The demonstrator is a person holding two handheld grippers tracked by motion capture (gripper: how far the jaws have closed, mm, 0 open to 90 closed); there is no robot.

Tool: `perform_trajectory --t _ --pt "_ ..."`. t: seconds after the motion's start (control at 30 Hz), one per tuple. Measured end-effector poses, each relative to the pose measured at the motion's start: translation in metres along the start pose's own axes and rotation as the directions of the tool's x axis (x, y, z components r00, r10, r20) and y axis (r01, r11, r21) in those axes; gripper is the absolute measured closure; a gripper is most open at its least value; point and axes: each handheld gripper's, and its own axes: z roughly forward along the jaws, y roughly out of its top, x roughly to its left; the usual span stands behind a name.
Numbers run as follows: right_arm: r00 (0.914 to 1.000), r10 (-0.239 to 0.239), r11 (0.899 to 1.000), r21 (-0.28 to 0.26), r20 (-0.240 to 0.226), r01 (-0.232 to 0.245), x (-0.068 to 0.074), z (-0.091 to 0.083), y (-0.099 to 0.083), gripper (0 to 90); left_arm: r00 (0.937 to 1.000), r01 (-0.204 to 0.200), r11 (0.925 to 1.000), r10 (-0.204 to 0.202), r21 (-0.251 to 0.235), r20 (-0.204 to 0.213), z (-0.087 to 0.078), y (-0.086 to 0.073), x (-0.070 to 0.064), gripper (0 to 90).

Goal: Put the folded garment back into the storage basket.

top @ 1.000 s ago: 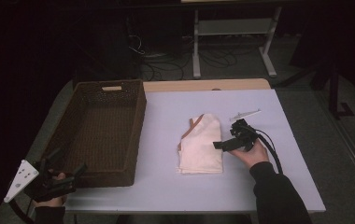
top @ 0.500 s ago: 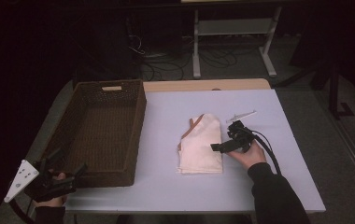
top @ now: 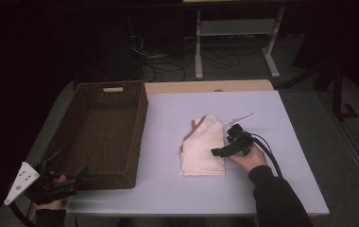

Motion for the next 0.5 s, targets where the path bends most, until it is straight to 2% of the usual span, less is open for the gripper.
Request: perform_trajectory --t 0.13,0.3,0.37,0.4,0.5 --pt "0.9997 -0.013 1.0 0.011 -0.019 0.013 0.0012 0.0018 0.0002 11.0 1.0 0.0 1.0 0.0 0.0 0.0 0.0 0.0 0.0 0.0" --pt "0.9994 -0.021 1.0 0.012 -0.029 0.021 0.0015 0.0019 0.0005 14.1 1.0 0.001 1.0 -0.001 0.0 0.0 0.0001 -0.0001 -0.0001 0.0" --pt "0.9992 -0.021 1.0 0.012 -0.033 0.022 0.0015 0.0017 0.0005 17.4 1.0 0.0 1.0 0.0 0.0 0.0 0.0 0.0 0.0 0.0" --pt "0.9989 -0.026 1.0 0.009 -0.038 0.027 0.0017 0.001 0.0007 22.8 1.0 0.001 1.0 -0.001 -0.001 0.0 0.0 0.0 0.0 0.0" --pt "0.9988 -0.031 0.999 0.006 -0.037 0.031 0.0028 0.0007 0.0009 26.6 1.0 0.001 1.0 -0.001 -0.001 0.001 0.0001 -0.0001 0.0001 0.0"
